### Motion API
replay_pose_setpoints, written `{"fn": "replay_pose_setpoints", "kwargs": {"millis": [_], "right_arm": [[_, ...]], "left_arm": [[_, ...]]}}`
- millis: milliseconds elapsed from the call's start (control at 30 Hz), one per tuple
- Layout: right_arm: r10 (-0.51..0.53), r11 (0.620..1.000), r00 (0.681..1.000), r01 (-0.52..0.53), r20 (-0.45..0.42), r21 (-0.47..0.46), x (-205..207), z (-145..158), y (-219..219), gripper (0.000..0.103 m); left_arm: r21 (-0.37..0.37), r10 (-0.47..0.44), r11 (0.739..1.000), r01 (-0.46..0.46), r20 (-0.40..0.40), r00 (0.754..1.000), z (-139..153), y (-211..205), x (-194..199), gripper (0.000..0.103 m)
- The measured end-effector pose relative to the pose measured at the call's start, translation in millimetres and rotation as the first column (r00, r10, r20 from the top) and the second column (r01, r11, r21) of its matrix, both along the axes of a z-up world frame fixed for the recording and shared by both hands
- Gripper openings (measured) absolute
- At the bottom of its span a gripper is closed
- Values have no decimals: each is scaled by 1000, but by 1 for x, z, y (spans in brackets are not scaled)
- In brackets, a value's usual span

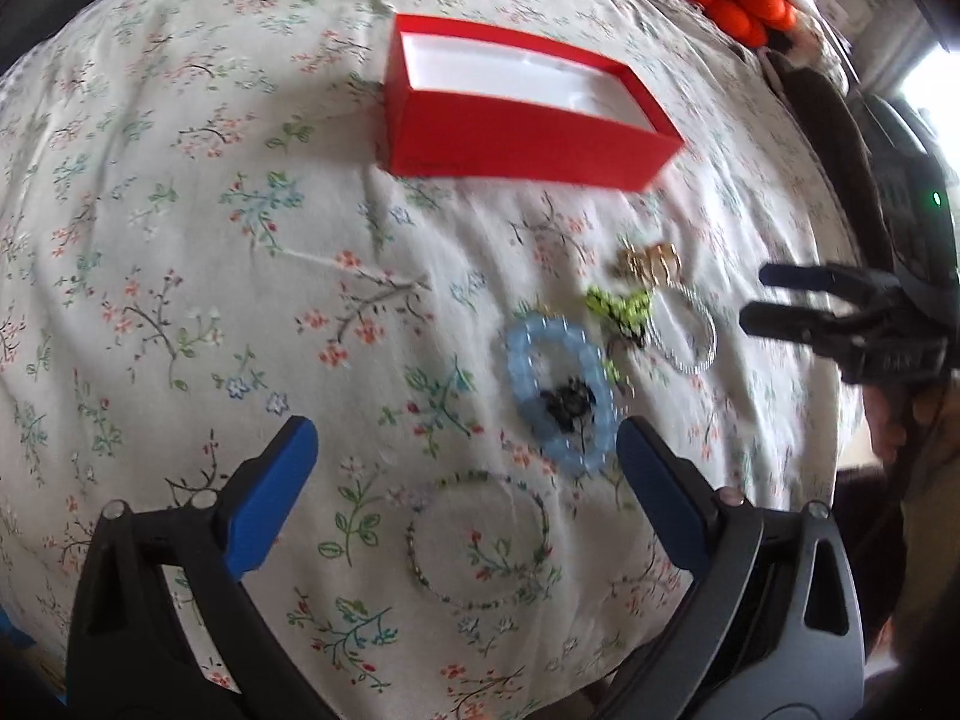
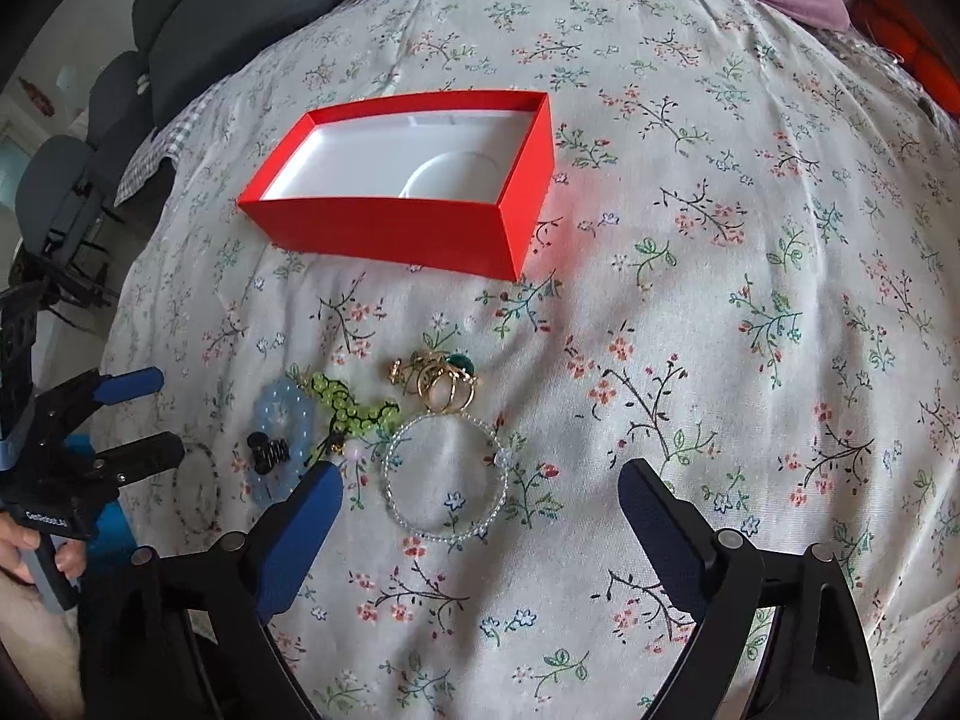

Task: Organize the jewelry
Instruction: 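Close the left tool on the thin multicolour bead bracelet while the right tool moves toward the pearl bracelet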

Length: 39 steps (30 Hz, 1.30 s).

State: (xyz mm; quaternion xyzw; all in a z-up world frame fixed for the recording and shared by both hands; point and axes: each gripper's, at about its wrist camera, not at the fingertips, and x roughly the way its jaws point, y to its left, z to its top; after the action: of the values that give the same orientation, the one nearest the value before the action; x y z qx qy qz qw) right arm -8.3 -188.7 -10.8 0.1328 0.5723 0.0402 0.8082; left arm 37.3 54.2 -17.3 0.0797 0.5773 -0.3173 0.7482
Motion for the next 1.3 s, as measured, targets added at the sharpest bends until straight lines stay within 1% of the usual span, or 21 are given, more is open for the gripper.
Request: {"fn": "replay_pose_setpoints", "kwargs": {"millis": [67, 167, 300, 400, 500, 567, 667, 733, 867, 933, 1033, 1100, 1200, 1267, 1300], "right_arm": [[17, 1000, 1000, -17, 2, 10, -2, -4, 1, 93], [37, 999, 999, -37, 2, 15, -4, -11, 3, 91], [56, 998, 998, -56, -13, -23, -4, -21, 8, 87], [81, 996, 996, -82, -22, -35, -6, -25, 14, 86], [121, 992, 993, -121, -6, -31, -8, -24, 22, 86], [136, 990, 991, -136, -5, -42, -8, -25, 26, 86], [149, 986, 989, -150, -21, -71, -5, -33, 32, 86], [162, 982, 987, -162, -17, -95, -5, -36, 35, 87], [186, 973, 983, -184, 0, -139, -4, -40, 38, 89], [204, 966, 979, -200, 10, -163, -2, -42, 44, 94], [234, 951, 972, -223, 28, -213, 3, -48, 58, 96], [243, 947, 969, -227, 44, -228, 4, -49, 62, 96], [230, 951, 972, -212, 55, -227, 2, -49, 63, 94], [228, 949, 972, -208, 58, -236, 1, -48, 64, 90], [229, 948, 972, -208, 61, -240, -1, -47, 63, 87]], "left_arm": [[7, -36, 999, 36, -2, 999, -4, 2, -7, 98], [32, -62, 998, 62, -10, 998, -9, 8, -12, 91], [71, -83, 994, 84, -19, 996, -16, 17, -14, 84], [62, -106, 992, 107, -18, 994, -15, 23, -18, 84], [49, -162, 986, 162, -6, 987, -11, 25, -26, 84], [62, -210, 976, 210, -13, 978, -14, 23, -34, 84], [93, -249, 964, 249, -7, 968, -19, 19, -41, 84], [108, -255, 961, 254, -5, 967, -22, 19, -41, 84], [112, -272, 956, 269, 9, 962, -24, 21, -42, 84], [121, -290, 951, 285, 26, 957, -27, 19, -45, 85], [146, -325, 939, 312, 71, 943, -32, 15, -51, 85], [162, -335, 934, 318, 93, 938, -34, 11, -54, 85], [156, -325, 938, 309, 96, 941, -33, 10, -52, 85], [146, -313, 943, 298, 96, 945, -32, 12, -49, 84], [143, -309, 945, 294, 100, 946, -31, 12, -50, 82]]}}
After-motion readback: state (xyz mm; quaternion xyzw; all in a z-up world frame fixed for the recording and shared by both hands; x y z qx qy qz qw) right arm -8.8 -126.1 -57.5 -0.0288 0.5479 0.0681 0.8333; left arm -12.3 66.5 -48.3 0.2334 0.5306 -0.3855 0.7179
